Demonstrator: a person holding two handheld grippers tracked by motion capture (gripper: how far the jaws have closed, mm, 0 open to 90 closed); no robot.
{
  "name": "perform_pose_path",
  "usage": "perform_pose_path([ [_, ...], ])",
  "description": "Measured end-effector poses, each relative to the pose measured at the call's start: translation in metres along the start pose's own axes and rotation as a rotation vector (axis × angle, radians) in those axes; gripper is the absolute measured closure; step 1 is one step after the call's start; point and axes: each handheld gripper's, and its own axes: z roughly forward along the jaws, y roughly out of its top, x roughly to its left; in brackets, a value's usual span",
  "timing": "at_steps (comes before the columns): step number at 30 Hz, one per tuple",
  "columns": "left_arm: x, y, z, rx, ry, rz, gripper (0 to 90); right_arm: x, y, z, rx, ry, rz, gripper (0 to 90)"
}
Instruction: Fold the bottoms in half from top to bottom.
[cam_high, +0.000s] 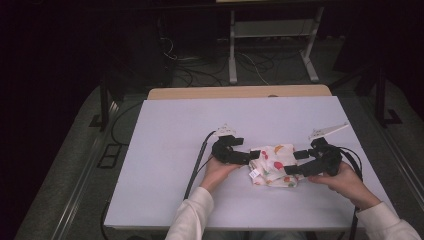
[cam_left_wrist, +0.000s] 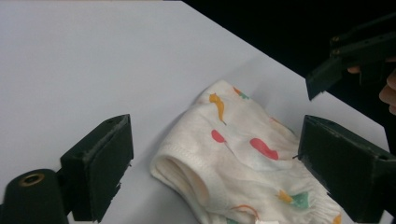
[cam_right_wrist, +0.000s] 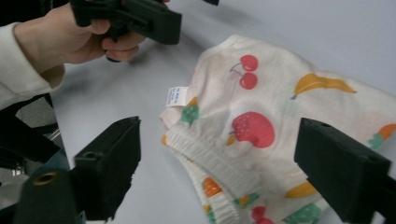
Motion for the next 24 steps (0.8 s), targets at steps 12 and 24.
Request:
perform_pose_path([
  [12,0.002,0.003,0.001,0.057,0.011,-0.006,0.0,-0.020,0.010,-0.002,-0.021,0.019,-0.021,0.0],
  [24,0.001,0.014,0.002,0.056,0.009,0.009,0.0,-0.045,0.020,-0.007,-0.023,0.008,0.009,0.0],
])
